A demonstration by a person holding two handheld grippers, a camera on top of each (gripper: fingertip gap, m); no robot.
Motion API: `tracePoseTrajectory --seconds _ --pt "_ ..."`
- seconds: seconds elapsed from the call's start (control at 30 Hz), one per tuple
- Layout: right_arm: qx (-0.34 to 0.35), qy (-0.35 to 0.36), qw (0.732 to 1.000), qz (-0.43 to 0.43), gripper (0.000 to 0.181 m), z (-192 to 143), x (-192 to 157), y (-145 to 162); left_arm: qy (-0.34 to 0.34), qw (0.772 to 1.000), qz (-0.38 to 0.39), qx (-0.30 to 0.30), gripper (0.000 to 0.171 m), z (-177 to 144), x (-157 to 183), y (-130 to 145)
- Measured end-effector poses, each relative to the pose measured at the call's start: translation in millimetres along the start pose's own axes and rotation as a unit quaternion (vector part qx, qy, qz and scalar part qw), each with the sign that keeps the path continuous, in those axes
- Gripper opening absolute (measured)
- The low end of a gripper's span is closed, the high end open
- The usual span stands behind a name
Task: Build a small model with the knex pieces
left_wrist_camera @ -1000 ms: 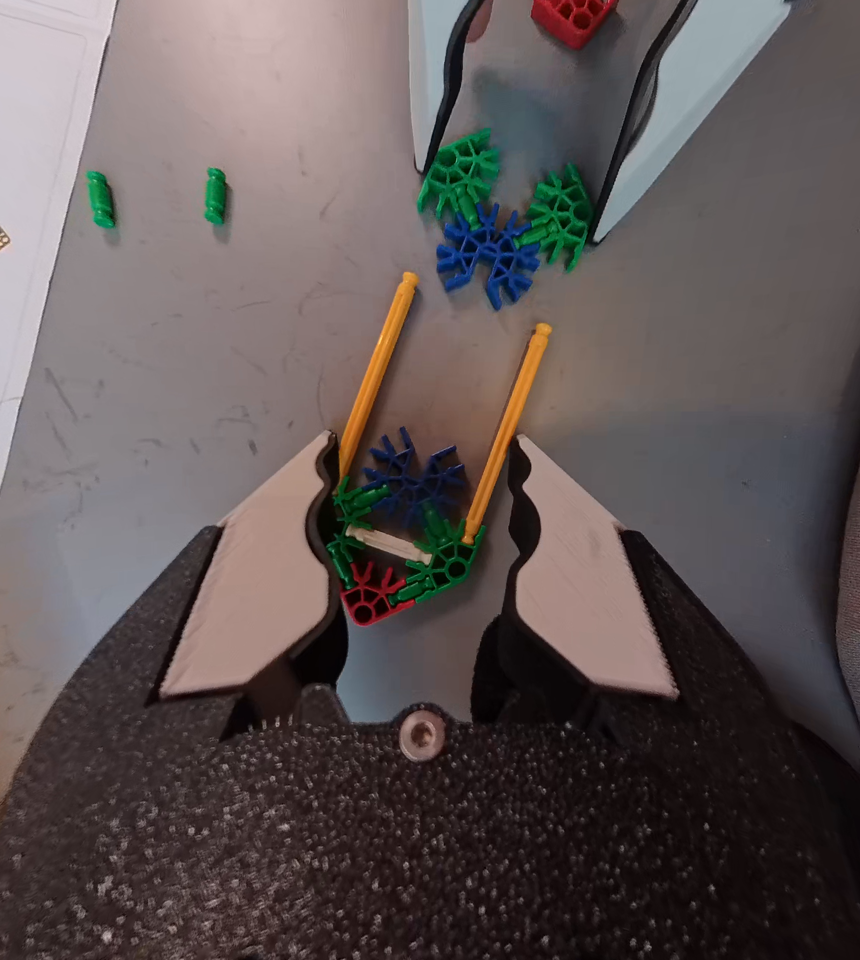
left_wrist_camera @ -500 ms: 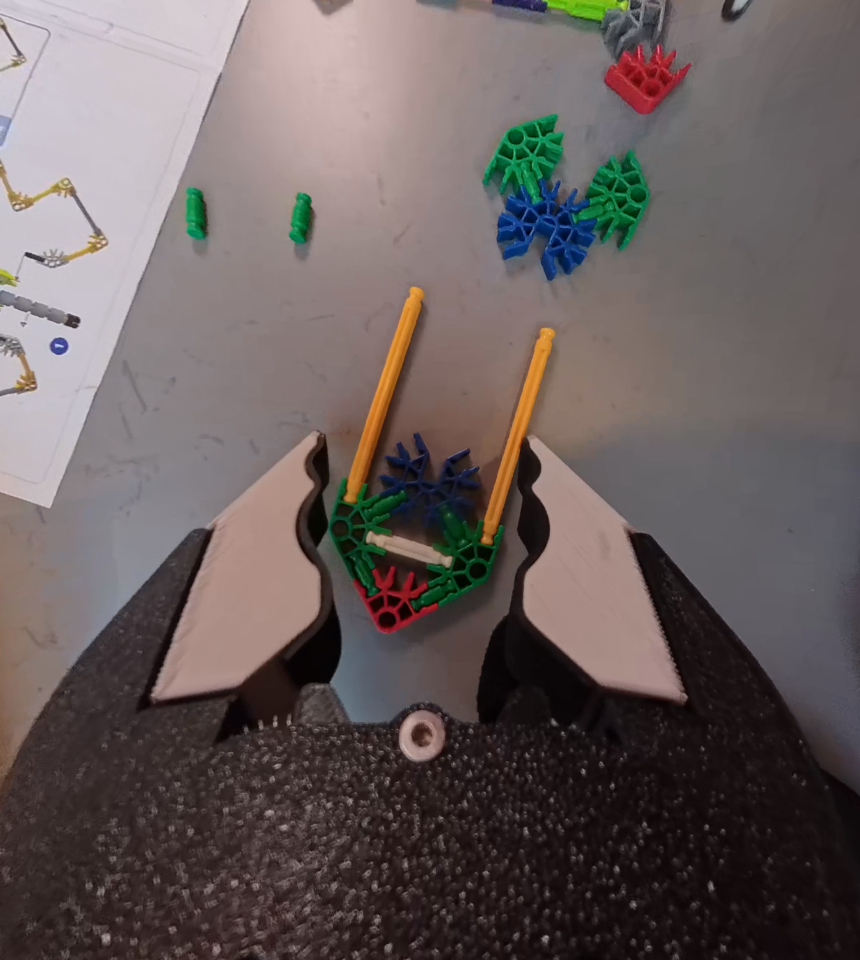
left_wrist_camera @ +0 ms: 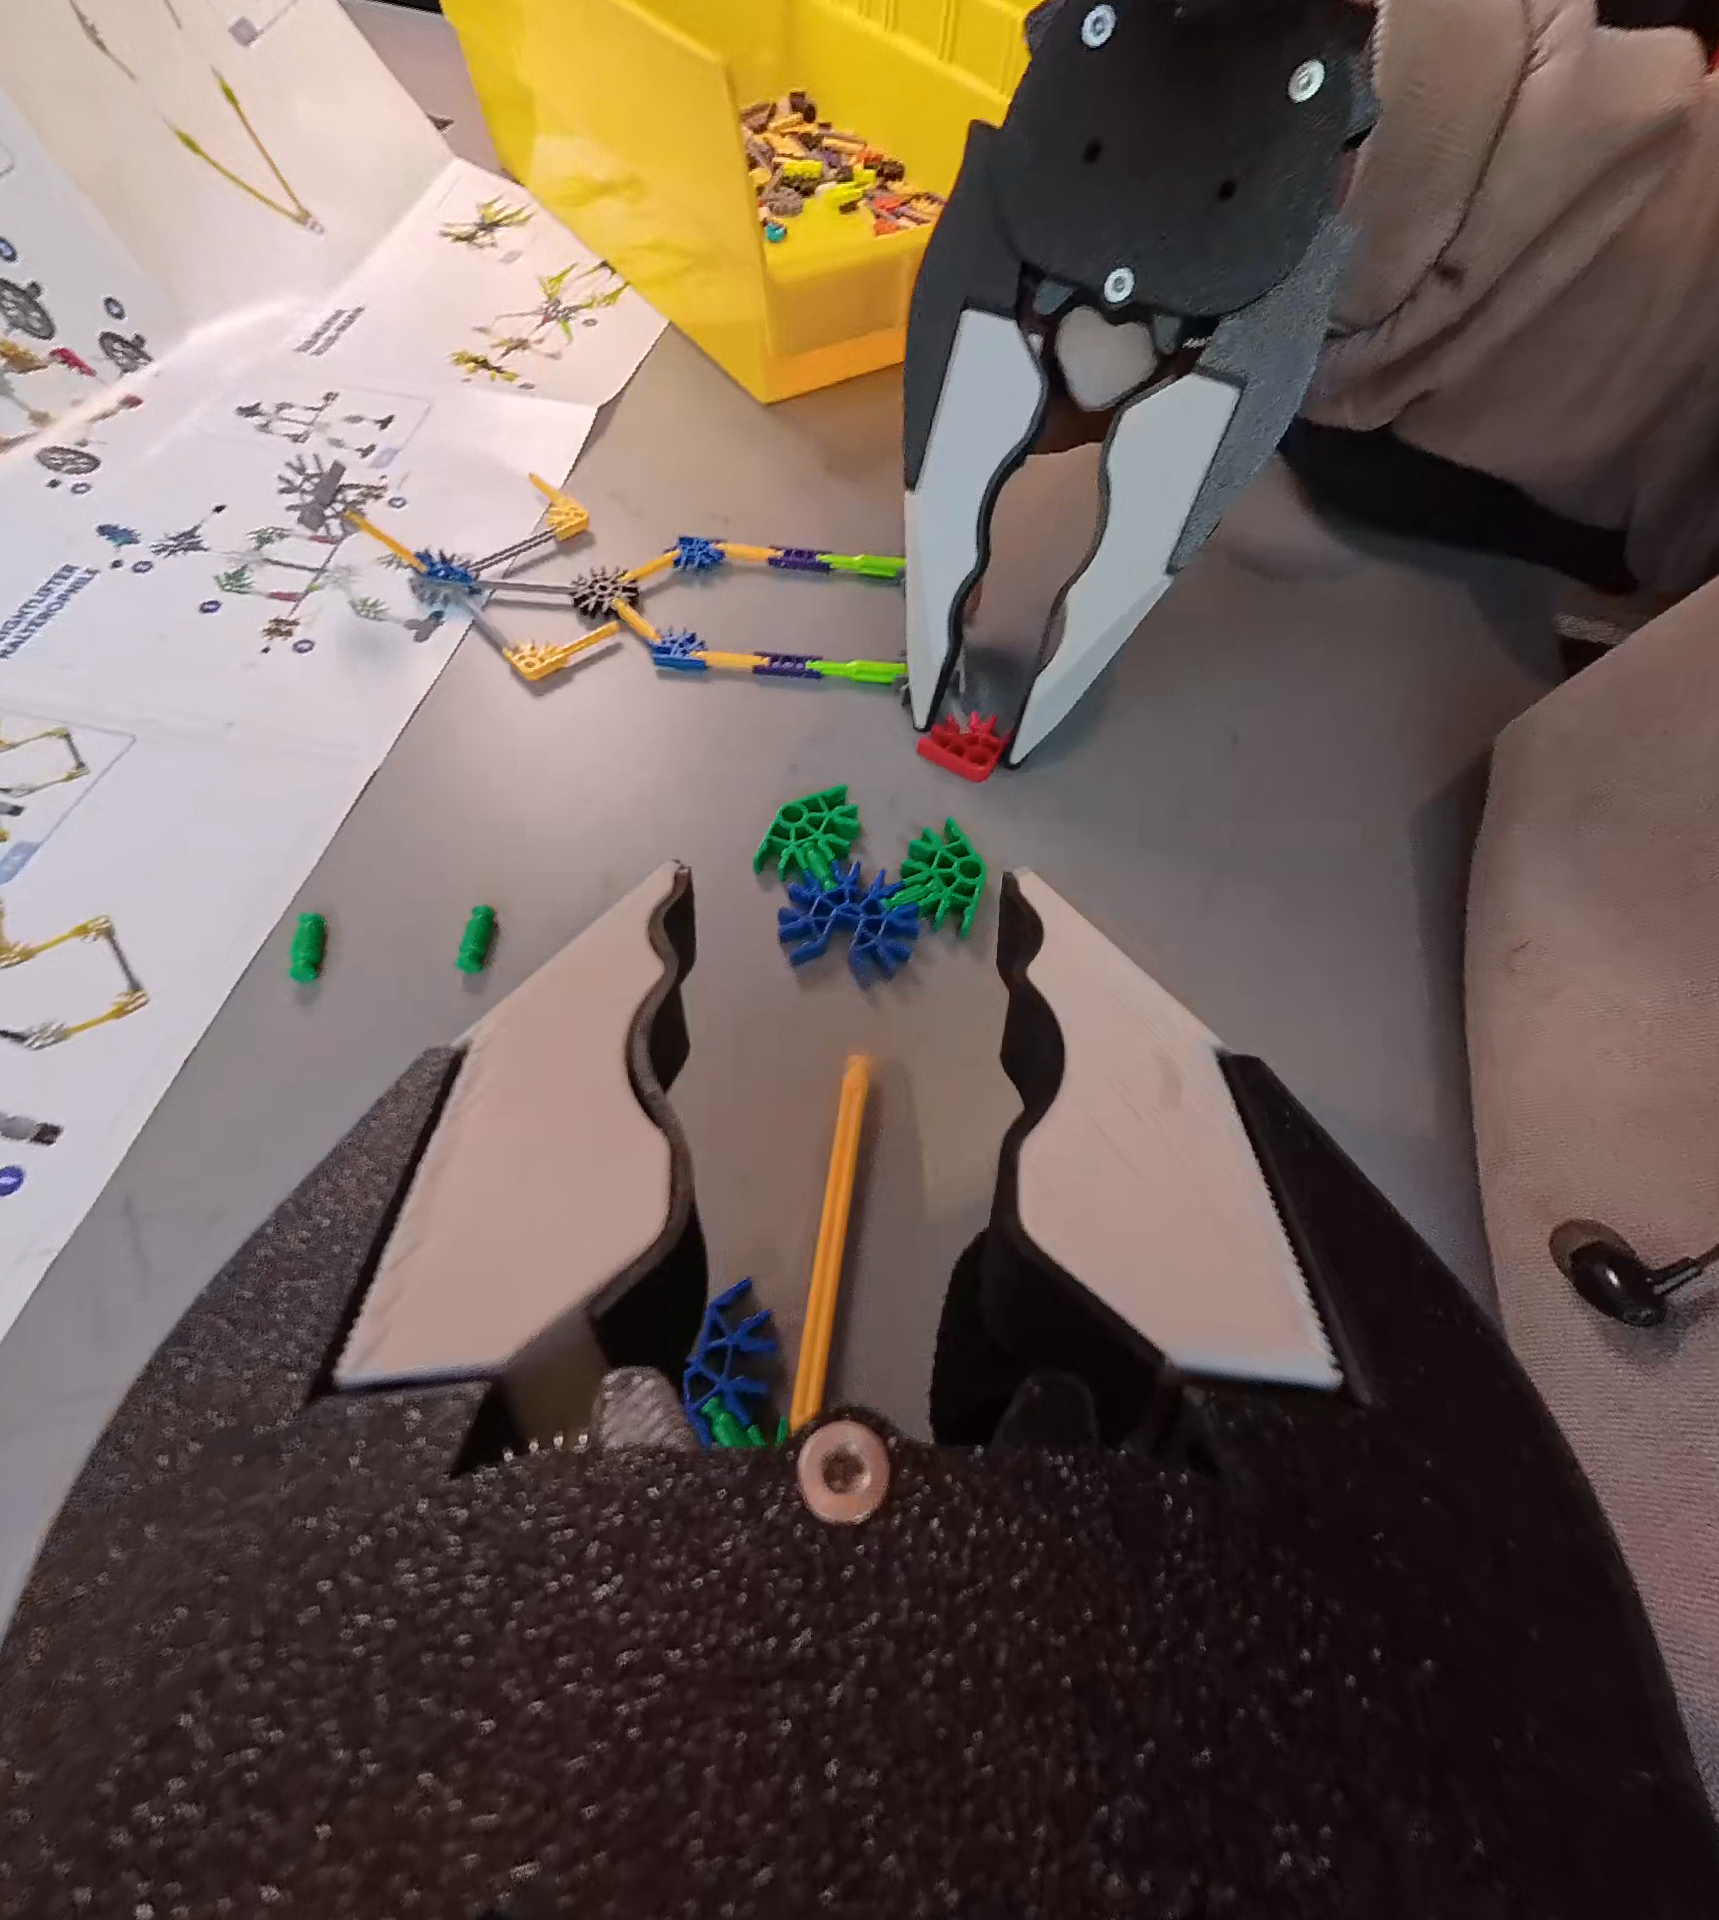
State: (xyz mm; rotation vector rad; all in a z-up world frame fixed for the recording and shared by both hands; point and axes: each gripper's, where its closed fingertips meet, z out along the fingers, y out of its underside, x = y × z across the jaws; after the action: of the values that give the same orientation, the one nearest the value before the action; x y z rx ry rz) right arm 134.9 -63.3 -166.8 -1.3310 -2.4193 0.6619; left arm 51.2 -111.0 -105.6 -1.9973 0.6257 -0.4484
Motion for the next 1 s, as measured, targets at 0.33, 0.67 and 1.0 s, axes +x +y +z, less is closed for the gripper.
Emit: tracePoseTrajectory --seconds 0.33,0.67,1.0 --pt "0.208 0.031 0.974 -0.081 0.023 -22.0 -15.3 -77.4 0.146 0.966 -0.202 0.069 0.037 15.1 31.0 -24.7" --pt "0.266 0.102 0.949 -0.131 0.006 -38.7 -14.7 -100.4 0.217 0.928 -0.295 0.069 0.006 17.7 38.7 -23.0" --pt "0.226 0.113 0.967 0.024 0.016 -19.7 55.5 -85.6 0.162 0.967 -0.143 -0.132 0.006 18.3 52.4 38.9"
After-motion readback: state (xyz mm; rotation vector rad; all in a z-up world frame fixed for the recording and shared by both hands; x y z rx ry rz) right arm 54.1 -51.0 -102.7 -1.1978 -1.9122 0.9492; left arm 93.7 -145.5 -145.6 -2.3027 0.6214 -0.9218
